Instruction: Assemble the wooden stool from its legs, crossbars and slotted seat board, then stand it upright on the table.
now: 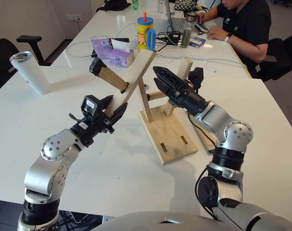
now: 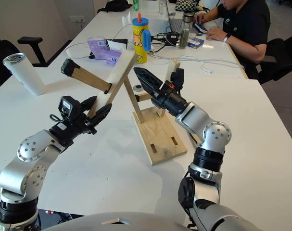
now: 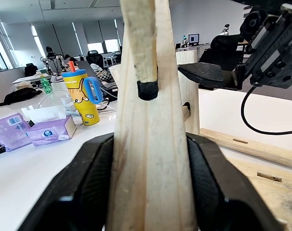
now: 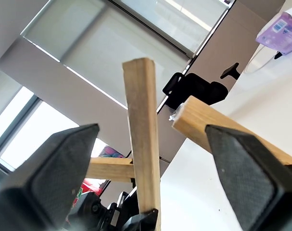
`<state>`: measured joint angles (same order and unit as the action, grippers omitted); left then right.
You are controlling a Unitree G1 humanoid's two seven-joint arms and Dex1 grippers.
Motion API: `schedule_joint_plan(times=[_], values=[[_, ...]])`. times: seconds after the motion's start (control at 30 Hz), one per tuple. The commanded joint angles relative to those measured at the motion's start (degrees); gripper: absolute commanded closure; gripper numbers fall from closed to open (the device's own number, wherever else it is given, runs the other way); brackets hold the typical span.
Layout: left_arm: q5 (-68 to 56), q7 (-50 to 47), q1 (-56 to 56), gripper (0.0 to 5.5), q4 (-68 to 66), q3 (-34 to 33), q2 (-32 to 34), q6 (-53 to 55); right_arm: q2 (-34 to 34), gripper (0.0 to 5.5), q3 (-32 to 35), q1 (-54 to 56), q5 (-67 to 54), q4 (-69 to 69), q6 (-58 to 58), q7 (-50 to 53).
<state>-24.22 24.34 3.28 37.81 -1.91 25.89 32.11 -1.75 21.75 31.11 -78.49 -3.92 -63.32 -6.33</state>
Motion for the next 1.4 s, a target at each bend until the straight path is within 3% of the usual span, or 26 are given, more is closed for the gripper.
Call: schedule_joint_plan(times=[0.03,0.2,0.3,0.83,1.2,1.23,1.4], values=[[2.02,0.45,0.39,3.45,0.91,3.73,0.62,-0.04,-0.59,1.41,-1.59,0.54,-1.09,-0.48,1.28,0.01],[4.76,0.90,0.17,3.45,-0.32,6.33,0.75,-1.63,-0.61,1.41,-3.26,0.69,-1.81,-0.34,2.61,0.58],[5.75,0.98,0.08,3.45,-1.03,6.81,0.44,-2.51,-0.82,1.78,-4.04,0.62,-1.64,-0.36,3.24,0.97],[8.77,1.12,-2.40,3.45,0.94,9.27,0.88,-4.20,-0.92,4.44,-5.81,-0.44,-2.19,0.19,5.29,4.66],[14.95,-1.70,-2.67,3.45,-2.40,9.67,0.00,-7.81,-1.13,4.46,-6.42,-1.26,-1.38,-0.16,7.20,6.40],[15.32,-1.68,-2.93,3.09,-2.83,9.76,-0.09,-8.16,-1.33,4.47,-6.21,-1.20,-1.18,0.02,7.65,6.64],[16.23,-1.70,-4.20,2.28,-4.57,9.75,-0.77,-9.46,-2.67,4.47,-5.09,-1.00,-0.57,0.75,9.13,6.88]])
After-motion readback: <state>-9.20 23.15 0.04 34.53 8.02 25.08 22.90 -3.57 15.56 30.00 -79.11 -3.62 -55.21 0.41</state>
